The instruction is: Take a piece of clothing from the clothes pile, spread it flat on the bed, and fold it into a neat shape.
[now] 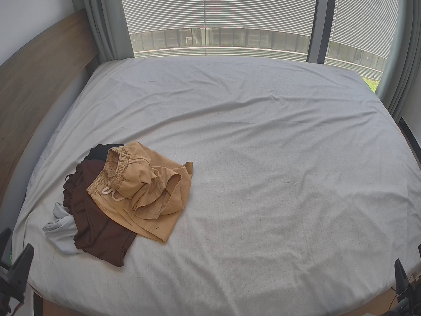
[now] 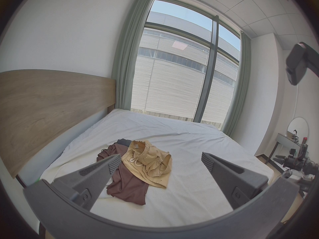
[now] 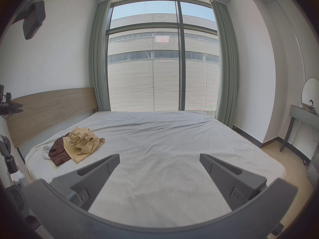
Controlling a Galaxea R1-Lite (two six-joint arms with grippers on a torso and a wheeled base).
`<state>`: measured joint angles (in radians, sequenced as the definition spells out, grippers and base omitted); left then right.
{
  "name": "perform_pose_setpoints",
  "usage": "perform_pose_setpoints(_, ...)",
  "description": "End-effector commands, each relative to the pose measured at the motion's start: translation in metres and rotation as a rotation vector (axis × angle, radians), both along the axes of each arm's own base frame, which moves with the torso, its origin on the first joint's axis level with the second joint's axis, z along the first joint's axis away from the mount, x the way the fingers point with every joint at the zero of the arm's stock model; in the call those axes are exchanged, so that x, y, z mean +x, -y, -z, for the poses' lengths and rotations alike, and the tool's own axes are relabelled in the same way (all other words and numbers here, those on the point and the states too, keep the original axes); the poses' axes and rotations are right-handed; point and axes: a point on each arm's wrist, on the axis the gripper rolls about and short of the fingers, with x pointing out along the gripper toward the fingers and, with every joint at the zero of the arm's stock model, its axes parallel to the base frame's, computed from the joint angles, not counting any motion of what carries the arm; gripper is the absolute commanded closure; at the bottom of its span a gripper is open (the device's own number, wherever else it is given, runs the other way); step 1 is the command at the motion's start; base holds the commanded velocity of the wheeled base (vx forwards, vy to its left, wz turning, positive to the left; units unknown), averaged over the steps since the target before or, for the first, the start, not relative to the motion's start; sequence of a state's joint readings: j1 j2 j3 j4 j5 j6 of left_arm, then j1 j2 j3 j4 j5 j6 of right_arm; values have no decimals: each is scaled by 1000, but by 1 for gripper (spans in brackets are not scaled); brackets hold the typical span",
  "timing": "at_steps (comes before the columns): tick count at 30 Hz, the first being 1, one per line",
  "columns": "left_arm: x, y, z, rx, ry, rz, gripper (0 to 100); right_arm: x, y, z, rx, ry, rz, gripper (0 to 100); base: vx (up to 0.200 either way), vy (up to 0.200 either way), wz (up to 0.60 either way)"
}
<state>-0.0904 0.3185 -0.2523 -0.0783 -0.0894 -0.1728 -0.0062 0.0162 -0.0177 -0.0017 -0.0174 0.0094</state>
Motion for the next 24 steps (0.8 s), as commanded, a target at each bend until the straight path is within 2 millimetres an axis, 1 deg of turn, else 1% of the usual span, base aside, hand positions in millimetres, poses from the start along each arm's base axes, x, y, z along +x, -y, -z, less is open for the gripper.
perform_pose_setpoints(1,42,4,-26,5,-105,15,0,0,0,5,0,-5,-1,0,0,0,0)
perform_pose_setpoints(6,82,8,-43,20,-105,15,0,0,0,5,-2,-6,-1,0,0,0,0)
perform_pose_setpoints(7,84,9,-44,20,-105,17,0,0,0,5,-2,-6,-2,0,0,0,0)
perform_pose_setpoints(8,97,10,-49,20,-109,19,0,0,0,5,0,-5,-4,0,0,0,0)
perform_pose_setpoints(9,104,11,-52,23,-118,22,0,0,0,5,0,-5,-4,0,0,0,0)
perform_pose_setpoints(12,121,13,-55,22,-143,54,0,0,0,5,1,-6,1,0,0,0,0)
perform_pose_setpoints(16,134,16,-56,19,-174,95,0,0,0,5,1,-5,-1,0,0,0,0)
perform_pose_setpoints(18,142,17,-54,18,-202,106,0,0,0,5,1,-5,-1,0,0,0,0)
perform_pose_setpoints(20,145,17,-52,18,-214,117,0,0,0,5,1,-6,-1,0,0,0,0)
perform_pose_setpoints(21,153,18,-49,18,-238,132,0,0,0,5,1,-5,-1,0,0,0,0)
perform_pose_setpoints(24,166,19,-45,15,-250,135,0,0,0,5,1,-5,-1,0,0,0,0)
